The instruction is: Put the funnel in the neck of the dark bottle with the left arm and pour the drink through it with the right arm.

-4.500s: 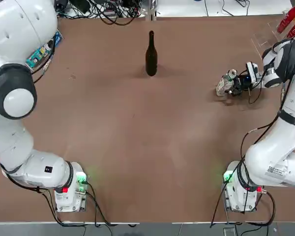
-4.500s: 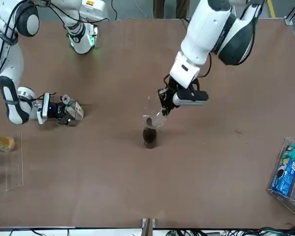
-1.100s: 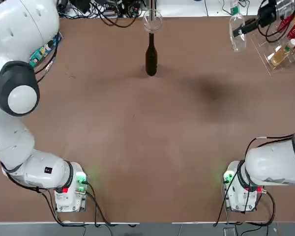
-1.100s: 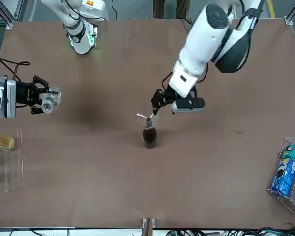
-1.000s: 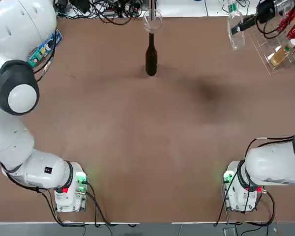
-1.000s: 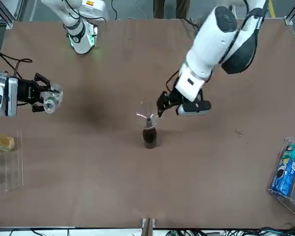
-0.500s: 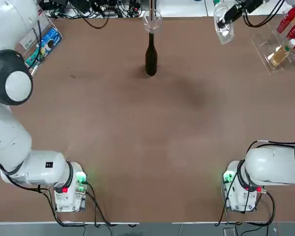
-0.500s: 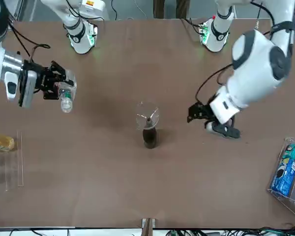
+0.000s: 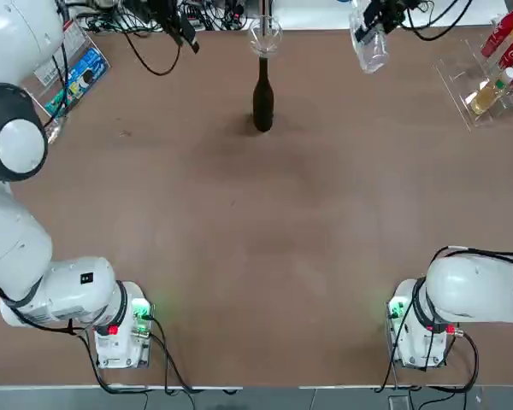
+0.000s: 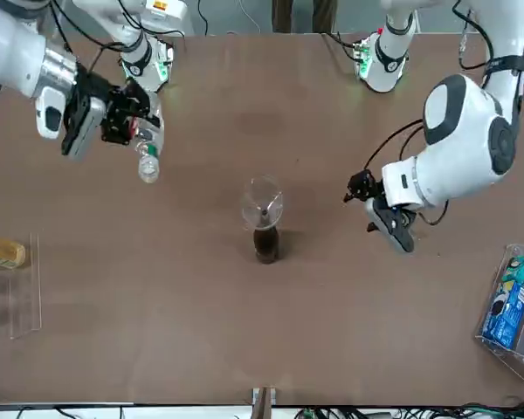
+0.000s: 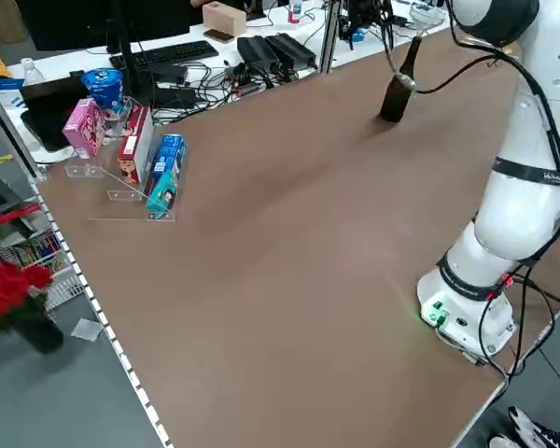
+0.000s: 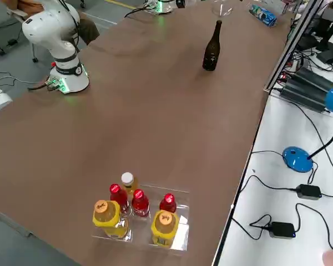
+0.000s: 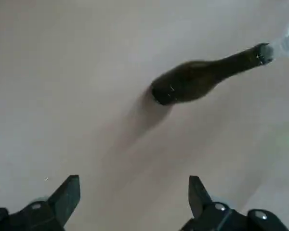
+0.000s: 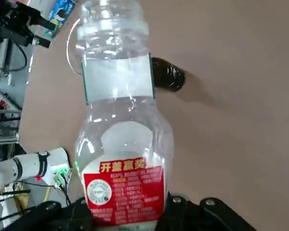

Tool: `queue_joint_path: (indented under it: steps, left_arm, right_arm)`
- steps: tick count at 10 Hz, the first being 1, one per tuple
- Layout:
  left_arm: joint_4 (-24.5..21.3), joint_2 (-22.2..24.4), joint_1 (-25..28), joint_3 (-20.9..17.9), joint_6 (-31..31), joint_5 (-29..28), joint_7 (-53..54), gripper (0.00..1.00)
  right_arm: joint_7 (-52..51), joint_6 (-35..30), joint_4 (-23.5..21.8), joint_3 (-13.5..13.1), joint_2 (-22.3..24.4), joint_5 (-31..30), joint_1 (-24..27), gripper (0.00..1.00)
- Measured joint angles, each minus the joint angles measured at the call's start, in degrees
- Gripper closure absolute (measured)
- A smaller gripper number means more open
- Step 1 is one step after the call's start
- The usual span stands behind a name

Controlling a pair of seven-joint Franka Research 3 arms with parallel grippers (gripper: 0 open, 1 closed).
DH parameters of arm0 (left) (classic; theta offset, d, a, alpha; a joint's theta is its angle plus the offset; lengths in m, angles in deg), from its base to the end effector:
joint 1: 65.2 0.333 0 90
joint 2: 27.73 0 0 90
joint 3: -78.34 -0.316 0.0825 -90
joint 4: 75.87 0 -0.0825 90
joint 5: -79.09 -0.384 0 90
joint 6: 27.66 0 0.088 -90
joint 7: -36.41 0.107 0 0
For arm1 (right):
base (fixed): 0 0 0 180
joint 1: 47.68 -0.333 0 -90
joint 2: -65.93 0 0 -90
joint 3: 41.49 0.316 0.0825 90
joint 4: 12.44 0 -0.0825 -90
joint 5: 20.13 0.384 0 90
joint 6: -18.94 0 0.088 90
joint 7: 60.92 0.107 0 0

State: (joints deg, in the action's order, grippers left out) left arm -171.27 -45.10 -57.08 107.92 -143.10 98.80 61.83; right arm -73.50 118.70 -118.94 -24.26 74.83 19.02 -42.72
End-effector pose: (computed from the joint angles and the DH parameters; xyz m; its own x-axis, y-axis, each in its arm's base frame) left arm 0.6083 -0.2259 0.4638 0.8001 -0.5547 0.2283 -0.5972 -0.7005 0.3908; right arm 0.4946 0.1768 0.5990 0.9529 0.2757 0.1264 0.2969 -0.7622 -0.5753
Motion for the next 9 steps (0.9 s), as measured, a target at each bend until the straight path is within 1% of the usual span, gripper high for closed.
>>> queue_joint_path:
  steps: [1, 2, 4, 7, 9]
  left_arm:
    - [-1.92, -0.07, -0.10, 0.73, -3.58, 4.20, 3.35, 0.03]
    - [-3.44, -0.55, -0.49, 1.22, -7.06, 7.37, 9.31, 0.02]
    - [-3.71, -3.90, -1.66, 3.89, -12.09, 9.77, 23.36, 0.00]
    - [-1.42, -7.57, -2.01, 6.08, -12.87, 12.32, 41.56, 0.00]
    - [-0.12, -9.98, -1.59, 8.08, -12.87, 16.70, 50.46, 0.00]
  right_arm:
    - [4.35, 0.12, 0.36, 1.23, 0.11, -1.14, 0.00, 0.61]
    - [8.86, 0.12, 0.42, 1.98, 0.19, -2.07, 0.01, 0.61]
    - [16.47, 0.16, 0.82, 4.57, 0.21, -3.99, -0.01, 0.61]
    - [23.58, 1.15, 2.59, 8.91, 0.28, -5.79, -0.03, 0.61]
    - [27.03, 3.10, 3.27, 12.19, 0.32, -6.93, -0.04, 0.61]
